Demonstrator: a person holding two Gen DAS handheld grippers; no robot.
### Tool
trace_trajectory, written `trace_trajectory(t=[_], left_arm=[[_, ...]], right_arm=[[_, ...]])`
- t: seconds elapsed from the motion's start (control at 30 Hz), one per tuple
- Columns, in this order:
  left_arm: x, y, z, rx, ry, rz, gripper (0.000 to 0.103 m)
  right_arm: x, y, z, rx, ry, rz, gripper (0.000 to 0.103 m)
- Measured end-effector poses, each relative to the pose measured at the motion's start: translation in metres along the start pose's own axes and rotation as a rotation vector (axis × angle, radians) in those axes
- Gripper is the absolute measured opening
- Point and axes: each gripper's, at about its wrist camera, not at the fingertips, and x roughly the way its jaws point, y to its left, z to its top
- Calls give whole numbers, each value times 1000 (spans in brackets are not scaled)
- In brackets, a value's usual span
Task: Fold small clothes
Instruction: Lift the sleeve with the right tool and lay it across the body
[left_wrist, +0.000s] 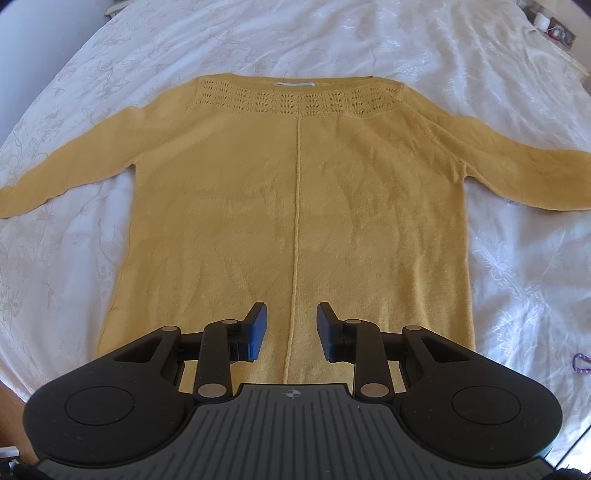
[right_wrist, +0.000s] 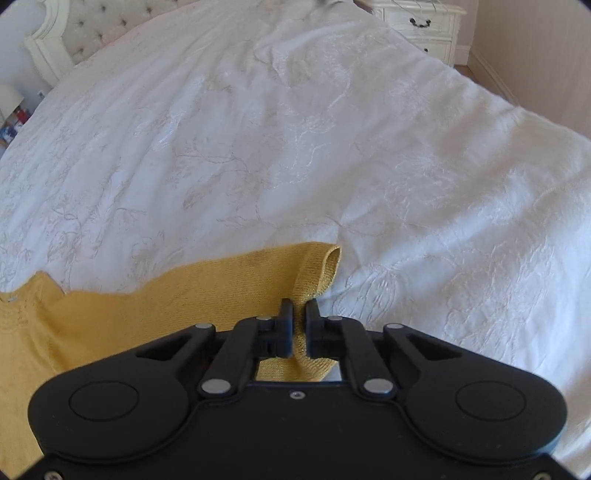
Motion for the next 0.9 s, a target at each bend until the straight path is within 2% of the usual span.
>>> trace_trajectory(t=[0.1,0.2,0.4,0.6,0.77,0.9], left_arm=[[-2,-1,3,-10,-12,-15,29],[0,-2,5,-7,-13,-30,29],[3,3,5,11,-12,-52,29],[8,26,6,16,-24,-78,29],[18,61,12,-4,-31,-118,29],[26,96,19,8,-37,-124,29]], right_arm=[[-17,-22,9,73,-38,-33,11],[-19,-35,13,119,-28,-68,11],[-29,-10,14,119,-54,-44,11],[-61,54,27,58,-125,44,11],[-90,140,37,7,-188,157,12],[-100,221,35,-14,-202,271,12]])
